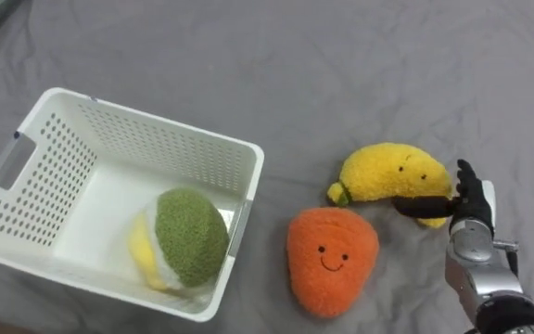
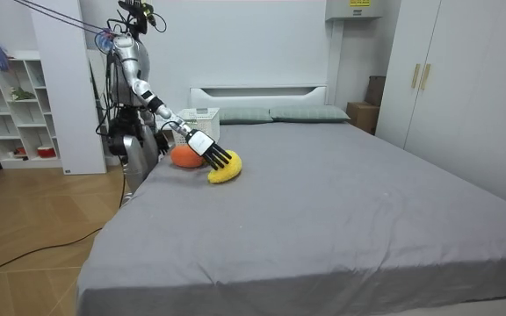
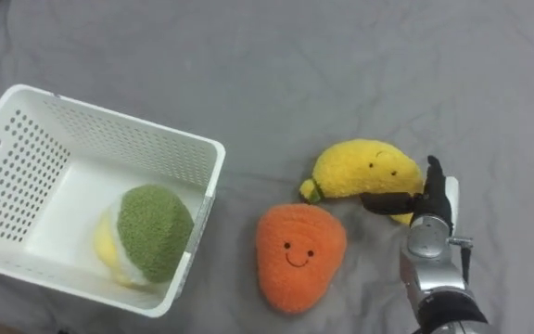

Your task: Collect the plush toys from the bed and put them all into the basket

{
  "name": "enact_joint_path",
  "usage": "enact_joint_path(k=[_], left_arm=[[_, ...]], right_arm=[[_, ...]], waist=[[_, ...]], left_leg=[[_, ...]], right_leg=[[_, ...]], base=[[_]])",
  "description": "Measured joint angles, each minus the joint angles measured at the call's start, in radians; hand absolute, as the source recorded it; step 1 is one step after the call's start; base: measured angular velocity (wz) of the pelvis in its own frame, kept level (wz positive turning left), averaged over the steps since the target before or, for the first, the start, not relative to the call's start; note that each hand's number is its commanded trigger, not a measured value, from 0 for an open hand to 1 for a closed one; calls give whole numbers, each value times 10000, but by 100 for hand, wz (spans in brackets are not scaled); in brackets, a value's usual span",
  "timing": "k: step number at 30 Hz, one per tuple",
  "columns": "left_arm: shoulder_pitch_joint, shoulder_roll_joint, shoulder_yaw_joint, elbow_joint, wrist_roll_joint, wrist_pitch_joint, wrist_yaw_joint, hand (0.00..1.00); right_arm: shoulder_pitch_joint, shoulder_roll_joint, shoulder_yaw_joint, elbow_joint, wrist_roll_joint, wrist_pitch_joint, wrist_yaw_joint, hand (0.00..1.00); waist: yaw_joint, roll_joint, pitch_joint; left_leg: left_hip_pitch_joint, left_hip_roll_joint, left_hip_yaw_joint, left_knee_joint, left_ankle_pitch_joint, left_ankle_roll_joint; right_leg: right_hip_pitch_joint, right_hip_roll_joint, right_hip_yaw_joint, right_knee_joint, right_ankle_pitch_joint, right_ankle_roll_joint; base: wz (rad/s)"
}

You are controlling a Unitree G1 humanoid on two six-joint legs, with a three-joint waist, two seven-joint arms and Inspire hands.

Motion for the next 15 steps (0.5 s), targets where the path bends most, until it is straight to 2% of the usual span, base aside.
enact_joint_path(k=[2,5,7,12,15], left_arm=[[-62,9,-101,1,-2,-1,4,0],[-107,104,-464,13,-34,-1,84,0],[-232,121,-670,9,-33,-10,86,0],[-426,173,-732,-7,-33,-197,85,0],[-458,186,-731,-5,-33,-203,66,0]], right_arm=[[-129,-133,12,20,-5,-13,-96,0],[-464,-229,493,429,-79,-58,-233,0],[-751,-255,680,937,-727,-56,-287,0],[-855,-330,724,1292,-1568,-66,-432,0],[-875,-383,1102,1516,-1587,-66,-428,0]], waist=[[137,-5,6],[168,-32,28],[247,-53,40],[475,-177,94],[594,-204,109]], left_leg=[[-169,2,-17,-5,34,-9],[-212,20,-120,-38,71,-43],[-253,23,-179,-38,80,-54],[-355,25,-214,-31,81,-53],[-378,31,-213,-23,82,-51]], right_leg=[[-167,4,-12,-2,11,-18],[-175,23,-96,-21,12,-20],[-186,20,-226,-30,12,-20],[-281,14,-247,-21,14,-23],[-315,-2,-239,-19,17,-27]], base=[[3],[11],[8],[1],[0]])
